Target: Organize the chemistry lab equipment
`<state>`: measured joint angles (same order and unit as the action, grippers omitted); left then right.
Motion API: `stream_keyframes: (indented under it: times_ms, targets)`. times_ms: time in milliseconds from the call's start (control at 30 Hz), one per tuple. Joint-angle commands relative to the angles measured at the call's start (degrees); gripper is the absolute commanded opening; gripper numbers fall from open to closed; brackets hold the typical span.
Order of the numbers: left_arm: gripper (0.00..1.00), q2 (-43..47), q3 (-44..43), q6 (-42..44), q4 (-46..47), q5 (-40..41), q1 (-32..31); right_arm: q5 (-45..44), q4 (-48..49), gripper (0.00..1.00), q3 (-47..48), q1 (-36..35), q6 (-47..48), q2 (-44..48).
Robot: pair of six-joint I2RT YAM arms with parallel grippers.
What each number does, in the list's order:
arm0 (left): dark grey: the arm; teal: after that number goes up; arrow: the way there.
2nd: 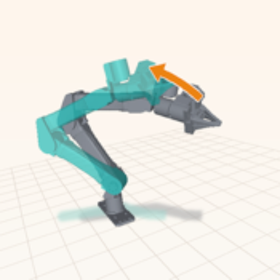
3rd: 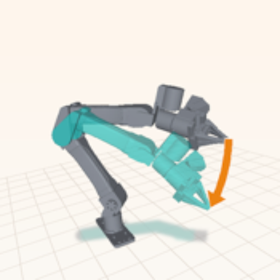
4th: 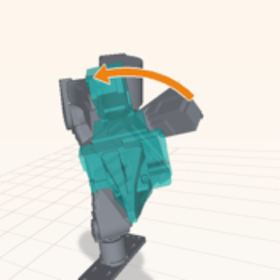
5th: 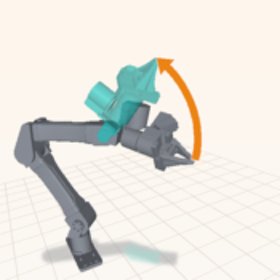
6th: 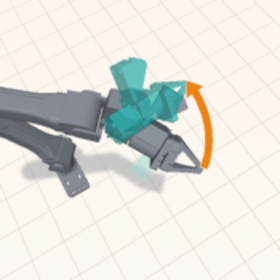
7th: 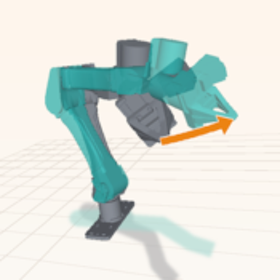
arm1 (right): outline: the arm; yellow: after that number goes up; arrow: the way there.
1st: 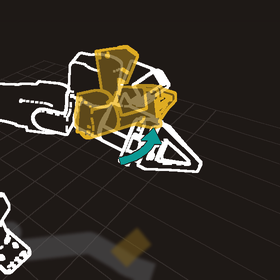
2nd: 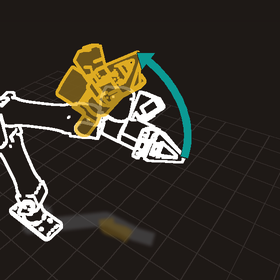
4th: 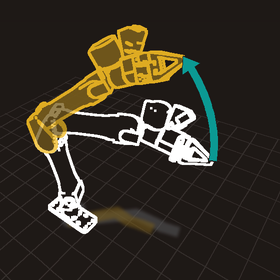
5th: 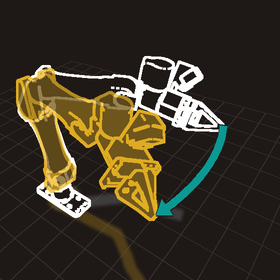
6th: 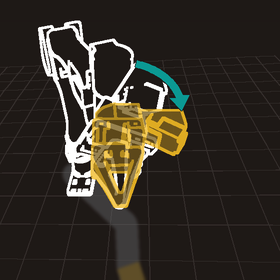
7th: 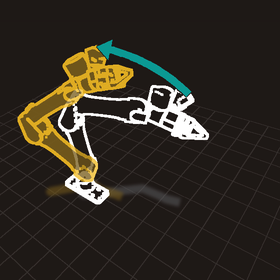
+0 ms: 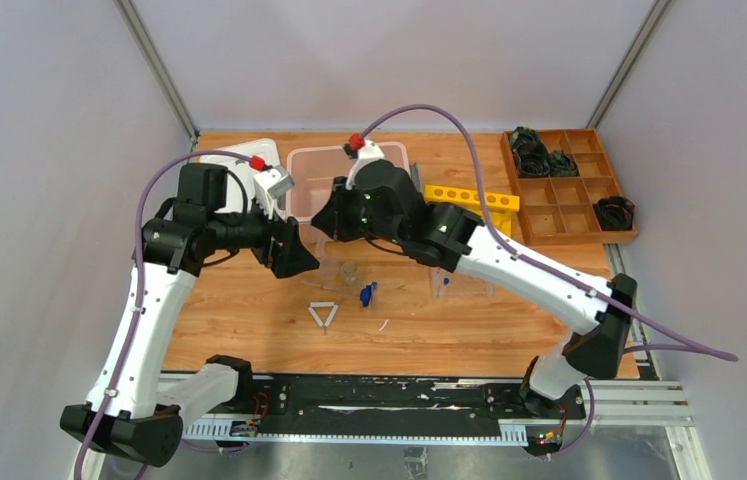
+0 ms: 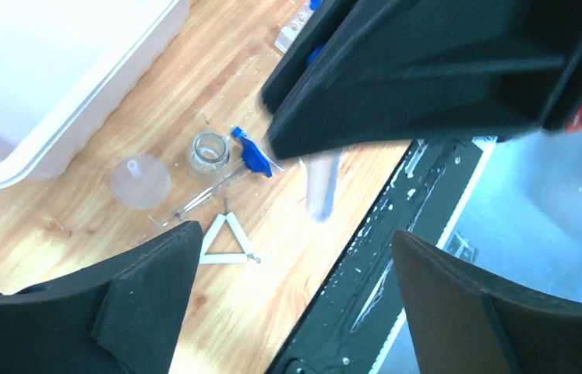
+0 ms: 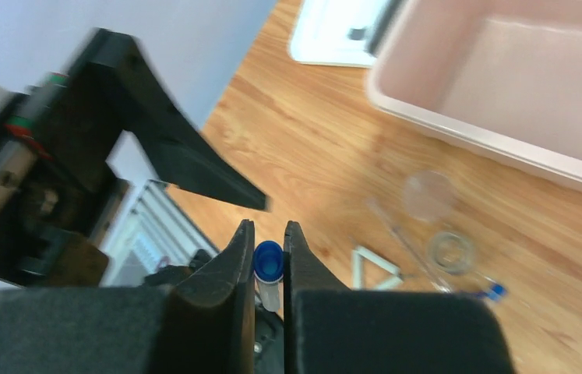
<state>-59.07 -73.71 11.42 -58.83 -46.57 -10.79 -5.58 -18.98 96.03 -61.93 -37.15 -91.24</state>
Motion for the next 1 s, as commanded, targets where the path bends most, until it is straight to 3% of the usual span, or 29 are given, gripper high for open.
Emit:
stream_keyframes:
  times_ms: [0,267,433,667,800,967]
  targets:
    - [1.0,0.4,-1.9,-2.0,0.8,3.8,0.0,-5.6,-5.0,0.0,-6.3,4.2,4.5,10.0]
    - [1.0,1.3,-2.6,-4.2,0.7,12.1,0.0,-20.8,-9.0,0.0,-29.2,13.5,13.1,34.4]
    - [1.0,1.9,-2.5,0.1,-1.9,14.0,0.0,-29.5,-7.7,0.0,-40.3,16.2,16.9,43.1]
    - [1.0,-1.2,-2.6,2.3,-3.7,18.9,0.0,-31.0,4.3,0.0,-55.2,16.9,19.1,45.9]
    - [1.0,-2.6,-3.0,3.1,-3.7,23.1,0.0,-31.6,10.5,0.0,-60.6,17.6,19.1,44.4]
    - [1.0,-2.3,-2.9,3.2,-3.7,22.9,0.0,-32.2,20.4,0.0,-65.8,19.3,20.0,41.9]
